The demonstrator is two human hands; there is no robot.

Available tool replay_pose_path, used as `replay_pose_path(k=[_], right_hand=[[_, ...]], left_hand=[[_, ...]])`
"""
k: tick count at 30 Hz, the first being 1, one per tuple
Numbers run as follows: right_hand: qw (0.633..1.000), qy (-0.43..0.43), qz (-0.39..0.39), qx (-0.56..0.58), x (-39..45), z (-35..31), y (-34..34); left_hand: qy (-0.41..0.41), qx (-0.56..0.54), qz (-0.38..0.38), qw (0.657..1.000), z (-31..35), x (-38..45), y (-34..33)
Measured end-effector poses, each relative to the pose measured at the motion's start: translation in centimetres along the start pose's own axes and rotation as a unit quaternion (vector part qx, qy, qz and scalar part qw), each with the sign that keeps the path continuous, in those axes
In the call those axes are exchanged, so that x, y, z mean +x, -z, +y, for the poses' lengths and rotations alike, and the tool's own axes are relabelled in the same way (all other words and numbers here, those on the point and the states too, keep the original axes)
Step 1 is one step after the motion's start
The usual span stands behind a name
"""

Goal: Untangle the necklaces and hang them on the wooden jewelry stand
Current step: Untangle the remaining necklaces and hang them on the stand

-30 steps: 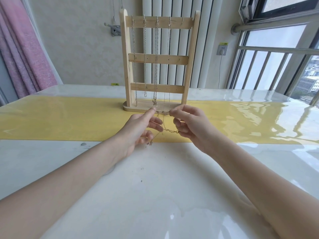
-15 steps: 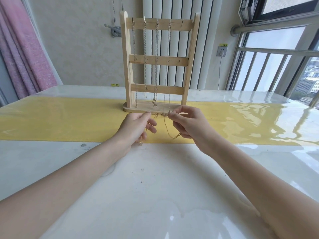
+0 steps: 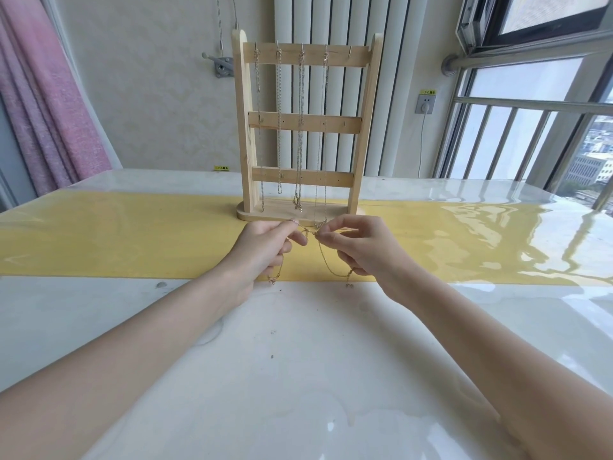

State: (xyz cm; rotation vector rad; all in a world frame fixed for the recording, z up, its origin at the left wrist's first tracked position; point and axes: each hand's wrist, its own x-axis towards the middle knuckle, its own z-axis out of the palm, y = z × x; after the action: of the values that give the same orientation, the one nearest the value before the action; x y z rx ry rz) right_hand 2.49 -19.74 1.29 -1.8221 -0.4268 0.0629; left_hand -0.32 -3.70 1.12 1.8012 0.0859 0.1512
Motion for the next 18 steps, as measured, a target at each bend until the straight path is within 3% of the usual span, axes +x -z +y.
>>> replay_pose_path(k=[9,14,18], right_hand=[[1.0,-0.004,0.012,0.022,0.05,0.26,0.16],[0.999,-0.013,-0.012,0.046,-0.07,0.26,-0.05],[0.999,-0.018,-0.027,0.04,-0.15,0.11,-0.28]], left_hand=[[0.007,0.011,-0.036,0.999,0.12,-0.13,0.11],[-0.121,0.076,0.024,0.99,-0.01,0.1,0.2],[-0.197,0.131,0.028,0.971,-0.44,0.4,0.14]])
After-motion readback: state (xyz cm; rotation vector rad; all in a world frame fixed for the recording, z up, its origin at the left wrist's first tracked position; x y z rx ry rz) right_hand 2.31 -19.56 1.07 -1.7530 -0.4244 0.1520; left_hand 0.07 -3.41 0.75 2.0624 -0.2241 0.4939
